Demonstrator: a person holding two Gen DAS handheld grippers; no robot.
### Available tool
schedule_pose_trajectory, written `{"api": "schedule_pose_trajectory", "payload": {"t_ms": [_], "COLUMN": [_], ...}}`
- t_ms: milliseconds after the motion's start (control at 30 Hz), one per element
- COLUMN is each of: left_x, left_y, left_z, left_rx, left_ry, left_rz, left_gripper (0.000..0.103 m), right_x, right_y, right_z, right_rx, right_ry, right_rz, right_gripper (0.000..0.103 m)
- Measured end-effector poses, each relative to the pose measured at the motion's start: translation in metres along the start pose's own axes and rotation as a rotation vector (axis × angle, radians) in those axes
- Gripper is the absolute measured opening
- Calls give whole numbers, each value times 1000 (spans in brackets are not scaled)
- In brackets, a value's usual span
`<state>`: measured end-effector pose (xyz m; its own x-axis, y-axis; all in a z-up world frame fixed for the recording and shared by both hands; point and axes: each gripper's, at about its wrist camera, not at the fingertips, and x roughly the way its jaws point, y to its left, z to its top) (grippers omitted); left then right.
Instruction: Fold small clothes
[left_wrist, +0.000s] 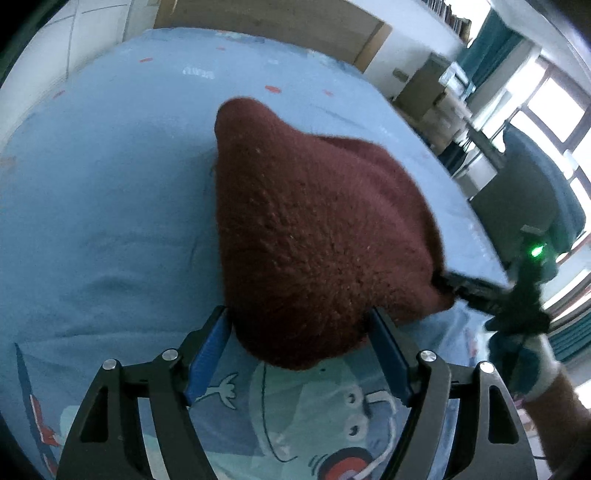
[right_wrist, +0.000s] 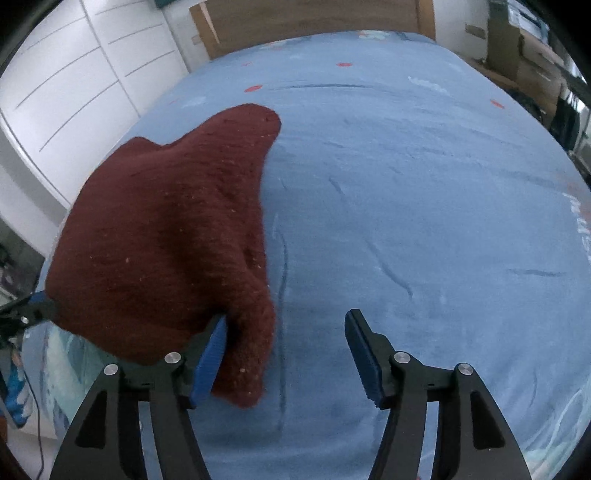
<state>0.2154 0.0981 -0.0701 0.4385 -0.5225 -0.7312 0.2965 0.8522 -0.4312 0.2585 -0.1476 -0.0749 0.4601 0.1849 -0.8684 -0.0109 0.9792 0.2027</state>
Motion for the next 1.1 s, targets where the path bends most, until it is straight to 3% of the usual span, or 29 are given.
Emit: {"api": "schedule_pose_trajectory", "payload": {"t_ms": [200,400,633,867,1100], "left_x": [-1,-5,12,29,27], "left_y": [15,13,14,22,29], "left_z": [11,27,34,15,9], "left_rx": [-68,-53,-28,-45,-54], "left_ry": [-34,-61,-37,4,10], "left_rz": [-20,-36,-2,-22,-30], "left_gripper": [71,71,71,73,77], "right_x": [-10,-37,-25,23,14], "right_y": [4,10,17,23,1], "right_z": [2,20,47,45,29], "right_rx": [-4,12,38,4,92], "right_ry": [3,-83,-112,-4,-54], "right_rz": [64,140,109,50,123], "right_gripper": [66,66,66,69,70]}}
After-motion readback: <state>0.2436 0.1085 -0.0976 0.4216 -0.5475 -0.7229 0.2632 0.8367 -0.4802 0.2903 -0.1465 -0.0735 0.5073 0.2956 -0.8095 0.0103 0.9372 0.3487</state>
